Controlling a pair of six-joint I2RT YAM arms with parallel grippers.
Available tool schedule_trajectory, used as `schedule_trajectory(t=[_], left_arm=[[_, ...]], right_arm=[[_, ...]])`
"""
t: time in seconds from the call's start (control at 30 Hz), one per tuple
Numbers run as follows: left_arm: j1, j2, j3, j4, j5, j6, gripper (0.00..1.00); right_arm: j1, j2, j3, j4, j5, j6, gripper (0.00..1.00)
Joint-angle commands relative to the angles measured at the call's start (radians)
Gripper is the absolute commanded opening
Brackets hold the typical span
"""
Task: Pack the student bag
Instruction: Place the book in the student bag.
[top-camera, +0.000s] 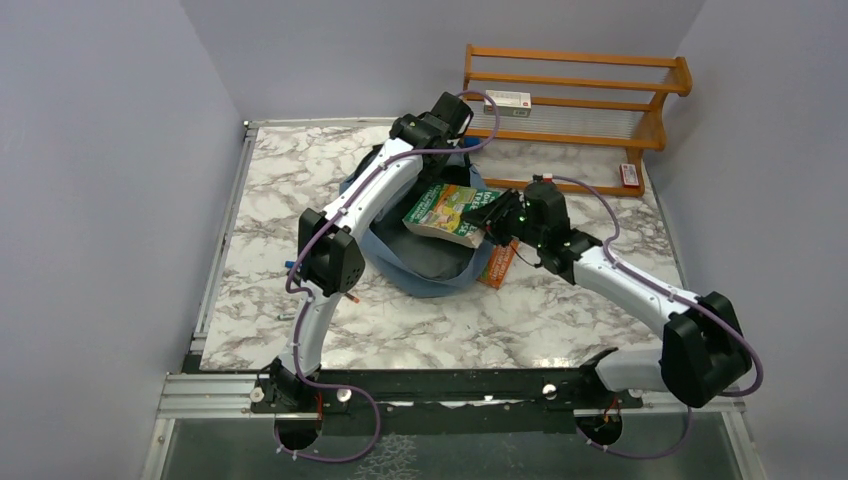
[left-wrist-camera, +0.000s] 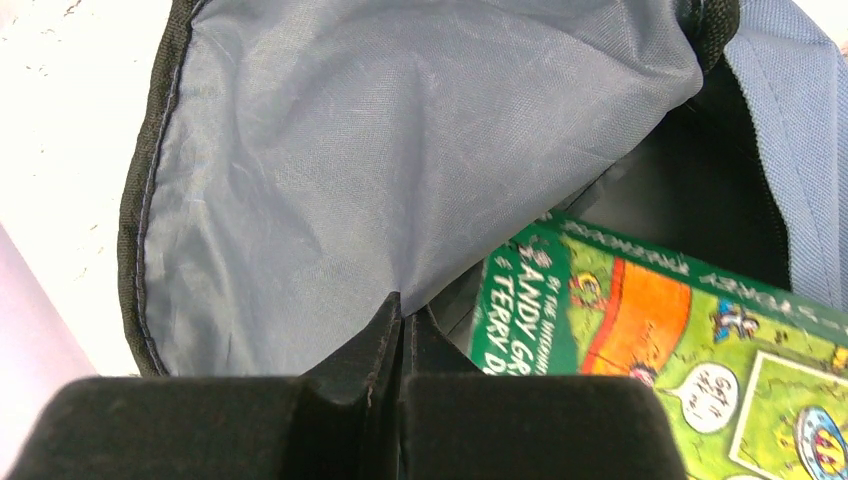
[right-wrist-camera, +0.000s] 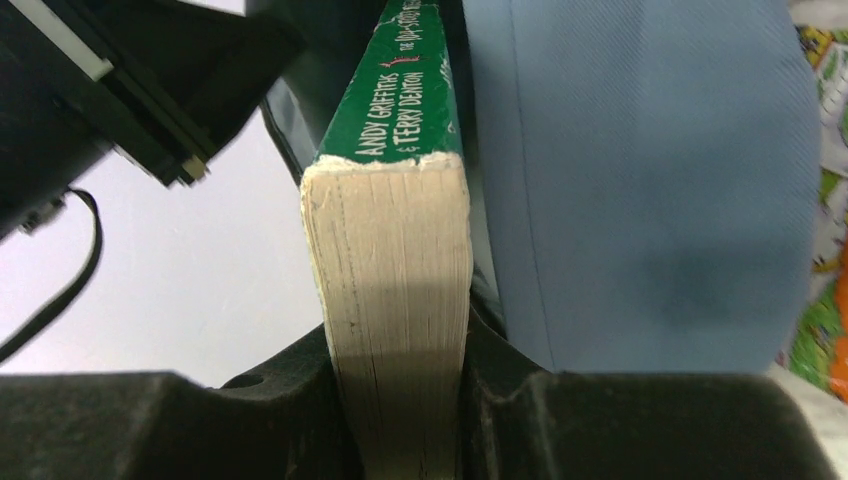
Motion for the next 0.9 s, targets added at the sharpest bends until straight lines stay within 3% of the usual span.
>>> schedule_trajectory(t=[0.0, 0.37, 0.87], left_arm=[[-0.002, -0.04, 0.028, 0.038, 0.023, -0.012, 0.0], [-0.008, -0.058, 0.024, 0.03, 0.038, -0.026, 0.0], [-0.04, -0.112, -0.033, 0.014, 0.033, -0.058, 0.0]], right_arm=[[0.016, 0.041, 0.029, 0.282, 0.093, 0.064, 0.01], [0.103, 0.282, 0.134, 0.378, 0.34, 0.166, 0.0], [0.169, 0.707, 0.373, 0.642, 0.568, 0.138, 0.0]])
